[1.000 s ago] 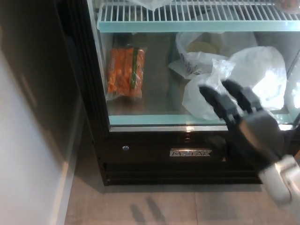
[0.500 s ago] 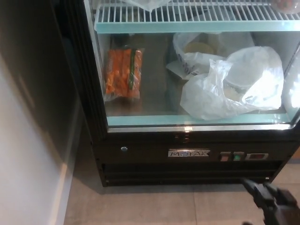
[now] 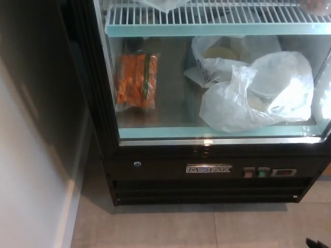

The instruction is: The robot stands in front of a refrigerator with an opened door and closes the door by swing its right hand at the door

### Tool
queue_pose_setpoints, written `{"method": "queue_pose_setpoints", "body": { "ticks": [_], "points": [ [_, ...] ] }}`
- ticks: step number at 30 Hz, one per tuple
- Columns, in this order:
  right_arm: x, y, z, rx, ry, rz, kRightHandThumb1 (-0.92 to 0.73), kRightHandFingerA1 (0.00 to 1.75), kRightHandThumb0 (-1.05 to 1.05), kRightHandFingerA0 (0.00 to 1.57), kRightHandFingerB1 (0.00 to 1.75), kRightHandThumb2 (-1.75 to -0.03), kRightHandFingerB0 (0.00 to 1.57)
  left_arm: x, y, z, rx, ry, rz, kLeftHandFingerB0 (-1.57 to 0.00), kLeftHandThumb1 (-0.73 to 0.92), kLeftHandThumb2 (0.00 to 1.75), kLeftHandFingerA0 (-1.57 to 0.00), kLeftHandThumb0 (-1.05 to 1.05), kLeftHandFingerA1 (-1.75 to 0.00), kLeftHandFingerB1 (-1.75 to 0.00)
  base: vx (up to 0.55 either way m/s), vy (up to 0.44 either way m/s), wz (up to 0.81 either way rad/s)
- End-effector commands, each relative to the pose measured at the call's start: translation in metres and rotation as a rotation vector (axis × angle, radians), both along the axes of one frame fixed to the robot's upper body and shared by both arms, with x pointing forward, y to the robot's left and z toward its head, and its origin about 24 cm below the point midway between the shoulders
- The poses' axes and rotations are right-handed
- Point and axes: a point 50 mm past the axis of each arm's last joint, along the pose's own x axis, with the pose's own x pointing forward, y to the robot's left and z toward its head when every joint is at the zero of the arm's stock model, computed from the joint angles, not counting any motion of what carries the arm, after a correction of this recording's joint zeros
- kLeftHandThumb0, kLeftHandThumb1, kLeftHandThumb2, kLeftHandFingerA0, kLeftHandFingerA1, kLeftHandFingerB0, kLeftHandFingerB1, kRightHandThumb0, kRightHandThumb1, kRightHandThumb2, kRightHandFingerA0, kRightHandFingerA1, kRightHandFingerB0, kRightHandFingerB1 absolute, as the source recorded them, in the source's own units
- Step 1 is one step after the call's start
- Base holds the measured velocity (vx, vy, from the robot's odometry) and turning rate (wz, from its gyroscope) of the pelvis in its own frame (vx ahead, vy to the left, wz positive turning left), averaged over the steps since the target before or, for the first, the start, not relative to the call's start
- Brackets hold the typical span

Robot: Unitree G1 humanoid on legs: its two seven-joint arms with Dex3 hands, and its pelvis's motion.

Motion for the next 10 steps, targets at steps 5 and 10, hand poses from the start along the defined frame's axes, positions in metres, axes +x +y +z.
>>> {"method": "queue_pose_setpoints", "body": {
  "ticks": [5, 10],
  "points": [
    [-0.037, -0.018, -0.025, 0.173, 0.439, -0.278, -0.71, 0.44, -0.73, 0.05, 0.32, -1.05, 0.00, -0.028, 0.014, -0.004, 0.032, 0.053, 0.046, -0.24, 0.65, 0.96, -0.35, -0.57, -0.52, -0.45, 0.00, 0.000, 0.00],
    [-0.030, -0.021, -0.022, 0.186, 0.437, -0.276, -0.70, 0.42, -0.71, 0.04, 0.34, -1.06, 0.04, -0.022, 0.010, -0.005, 0.034, 0.049, 0.039, -0.23, 0.65, 0.96, -0.35, -0.55, -0.52, -0.45, 0.00, 0.000, 0.00]
  ]
}}
